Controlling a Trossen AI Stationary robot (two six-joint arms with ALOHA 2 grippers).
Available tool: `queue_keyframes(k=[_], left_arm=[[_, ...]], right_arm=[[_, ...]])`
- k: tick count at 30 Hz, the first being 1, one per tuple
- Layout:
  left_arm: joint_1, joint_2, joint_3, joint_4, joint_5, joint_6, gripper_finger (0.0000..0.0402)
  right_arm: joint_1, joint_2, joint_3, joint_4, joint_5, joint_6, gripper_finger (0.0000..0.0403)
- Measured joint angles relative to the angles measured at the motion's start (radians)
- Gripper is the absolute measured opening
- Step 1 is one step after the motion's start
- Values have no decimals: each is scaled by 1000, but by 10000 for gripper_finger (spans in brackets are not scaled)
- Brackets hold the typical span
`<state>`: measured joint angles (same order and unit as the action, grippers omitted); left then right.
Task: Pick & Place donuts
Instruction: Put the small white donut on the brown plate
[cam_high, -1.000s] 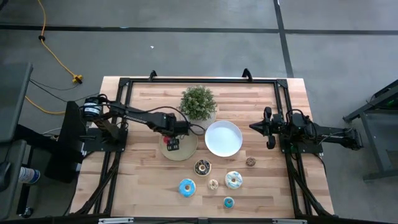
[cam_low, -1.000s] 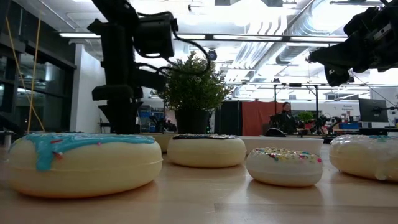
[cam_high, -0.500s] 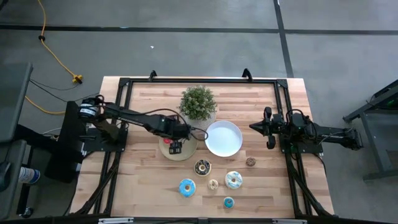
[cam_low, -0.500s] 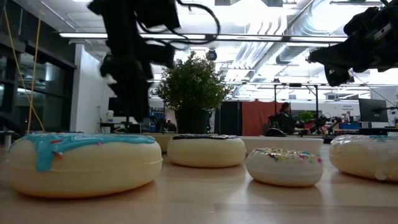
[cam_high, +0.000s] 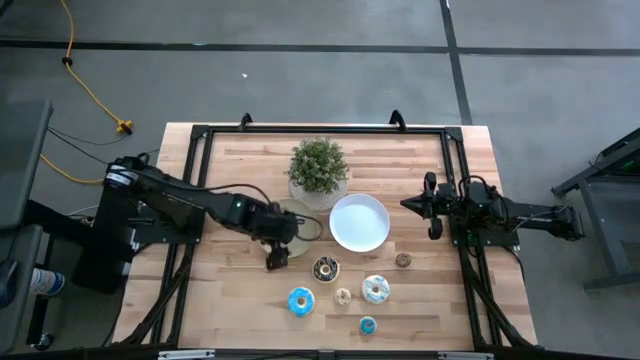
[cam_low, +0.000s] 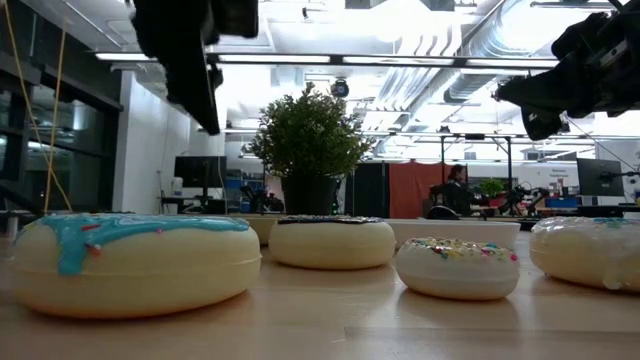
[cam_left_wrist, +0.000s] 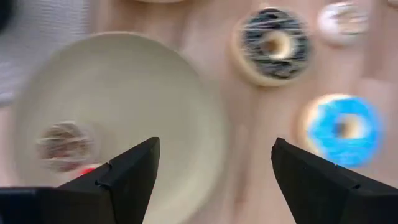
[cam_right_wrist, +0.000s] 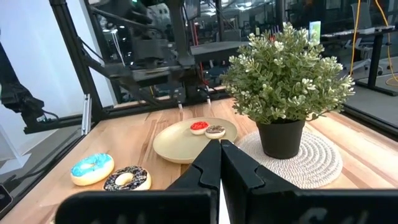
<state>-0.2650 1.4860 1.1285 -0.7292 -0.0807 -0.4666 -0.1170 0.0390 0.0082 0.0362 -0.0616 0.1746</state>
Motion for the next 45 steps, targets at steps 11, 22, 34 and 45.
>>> queue_keyframes(k=[11, 22, 34, 45], left_arm=[[-166, 32, -2, 194, 41, 64, 299], [-186, 276, 298, 84, 98, 204, 293], [-121, 670, 998, -349, 123, 467, 291], [-129, 858, 1142, -410, 141, 794, 291]], right_arm=[[0, 0, 0, 0, 0, 0, 0], [0, 0, 0, -1, 0, 0, 0], [0, 11, 0, 2, -2, 0, 0], [0, 16, 0, 2, -2, 0, 0]])
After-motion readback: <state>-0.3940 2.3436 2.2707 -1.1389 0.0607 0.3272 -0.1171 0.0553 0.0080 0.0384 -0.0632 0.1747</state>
